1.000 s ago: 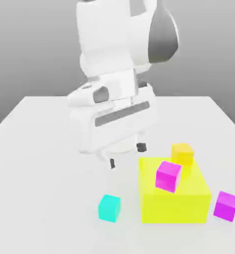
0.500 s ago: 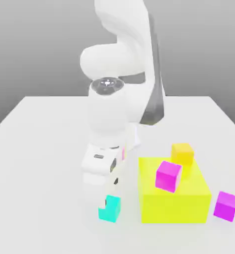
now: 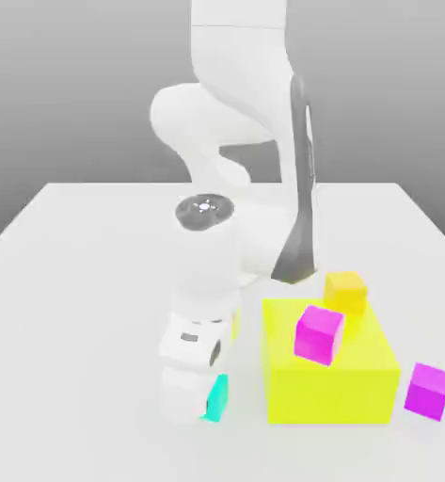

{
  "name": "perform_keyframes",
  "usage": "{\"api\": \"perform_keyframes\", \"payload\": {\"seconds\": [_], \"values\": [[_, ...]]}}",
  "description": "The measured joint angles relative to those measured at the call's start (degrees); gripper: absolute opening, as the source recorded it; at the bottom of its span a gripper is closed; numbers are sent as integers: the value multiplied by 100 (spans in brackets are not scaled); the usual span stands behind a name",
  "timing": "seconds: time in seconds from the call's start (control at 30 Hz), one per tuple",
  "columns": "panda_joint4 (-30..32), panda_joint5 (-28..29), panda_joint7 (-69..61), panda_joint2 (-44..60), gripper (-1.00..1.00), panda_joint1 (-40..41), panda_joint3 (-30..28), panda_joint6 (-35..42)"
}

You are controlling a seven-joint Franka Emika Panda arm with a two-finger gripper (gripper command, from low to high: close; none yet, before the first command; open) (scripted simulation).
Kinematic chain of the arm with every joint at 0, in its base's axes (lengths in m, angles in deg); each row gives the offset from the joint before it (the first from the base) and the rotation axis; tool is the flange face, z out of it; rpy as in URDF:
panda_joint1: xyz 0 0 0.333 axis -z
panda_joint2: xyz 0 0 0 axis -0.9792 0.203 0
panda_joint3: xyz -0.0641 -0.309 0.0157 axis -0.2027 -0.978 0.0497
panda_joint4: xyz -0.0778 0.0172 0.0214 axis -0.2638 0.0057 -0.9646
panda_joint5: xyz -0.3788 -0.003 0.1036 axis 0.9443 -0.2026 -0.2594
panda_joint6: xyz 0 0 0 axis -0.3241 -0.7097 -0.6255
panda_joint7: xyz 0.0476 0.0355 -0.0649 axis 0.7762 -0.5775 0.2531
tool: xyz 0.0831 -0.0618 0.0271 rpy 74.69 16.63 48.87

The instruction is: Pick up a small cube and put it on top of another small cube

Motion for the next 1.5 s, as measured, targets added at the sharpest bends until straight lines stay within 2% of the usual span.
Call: {"api": "perform_keyframes", "payload": {"seconds": [0.1,0.3,0.5,0.67,0.77,0.93,1.17,1.23,1.37,1.4,1.5], "values": [[28,159,111,-189,-100,-257,-302,140],[164,1024,753,-826,-100,-894,-1148,605],[337,1802,1354,-1420,-100,-1062,-1494,1051],[-112,575,250,-2044,-100,-1724,-1219,1784],[-255,319,-478,-2590,-100,-2087,-1110,2346],[-136,776,-1504,-3616,-100,-2597,-734,3219],[512,2246,-2729,-4936,-100,-2984,2,4212],[767,2561,-2956,-4919,-100,-3042,133,4064],[1067,2676,-3028,-4298,-100,-3078,127,3182],[1113,2682,-3031,-4176,100,-3082,119,3015],[1113,2683,-3031,-4176,100,-3082,119,3015]]}}
